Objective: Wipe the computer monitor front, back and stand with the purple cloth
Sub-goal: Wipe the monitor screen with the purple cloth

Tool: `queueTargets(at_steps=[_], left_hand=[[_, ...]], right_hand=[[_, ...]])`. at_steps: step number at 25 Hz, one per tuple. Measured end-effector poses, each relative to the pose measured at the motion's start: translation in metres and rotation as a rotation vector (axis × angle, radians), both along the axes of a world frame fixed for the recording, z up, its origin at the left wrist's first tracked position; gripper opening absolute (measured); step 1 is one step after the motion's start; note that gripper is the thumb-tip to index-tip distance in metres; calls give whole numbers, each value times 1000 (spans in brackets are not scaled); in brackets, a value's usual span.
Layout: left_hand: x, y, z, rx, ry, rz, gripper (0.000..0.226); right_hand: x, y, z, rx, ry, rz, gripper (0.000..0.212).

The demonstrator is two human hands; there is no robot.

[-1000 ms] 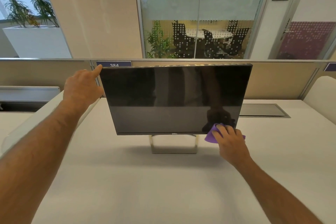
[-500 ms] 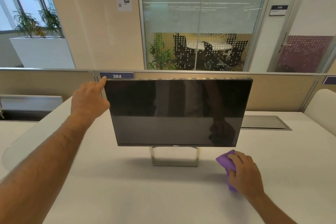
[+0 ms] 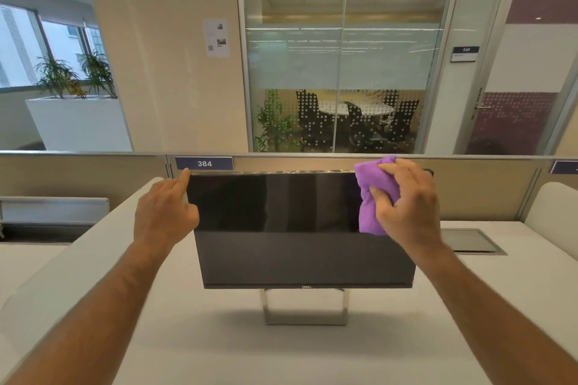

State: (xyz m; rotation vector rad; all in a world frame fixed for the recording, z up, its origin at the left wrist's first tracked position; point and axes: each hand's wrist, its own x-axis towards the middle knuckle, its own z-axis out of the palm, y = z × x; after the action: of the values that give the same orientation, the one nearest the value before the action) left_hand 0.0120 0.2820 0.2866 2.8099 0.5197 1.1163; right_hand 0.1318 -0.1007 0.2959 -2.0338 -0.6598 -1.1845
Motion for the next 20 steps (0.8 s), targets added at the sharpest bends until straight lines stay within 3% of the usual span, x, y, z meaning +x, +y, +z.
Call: queueTargets(at_steps=[2,6,8,11,17,20], left_hand=[[1,0,-1,-28,-13,-17,66],[2,0,-5,-189,-94,-84,63],[4,0,-6,-266,-155,-112,60],[4,2,-5,-327,-186,-139,66],[6,0,1,-705,-266,-152,62],[10,7,1,-768,-269,-144,64]], right_hand=[[21,-14,28,-55,14,-131,37],[52,-40,46,-197,326,-399,36],[54,-37,47,-247,381,-443,34],[47,-10,49,-305,377,-452,30],[18,79,43,-379,308,-327,29],[16,70,42,-388,289,-329,28]])
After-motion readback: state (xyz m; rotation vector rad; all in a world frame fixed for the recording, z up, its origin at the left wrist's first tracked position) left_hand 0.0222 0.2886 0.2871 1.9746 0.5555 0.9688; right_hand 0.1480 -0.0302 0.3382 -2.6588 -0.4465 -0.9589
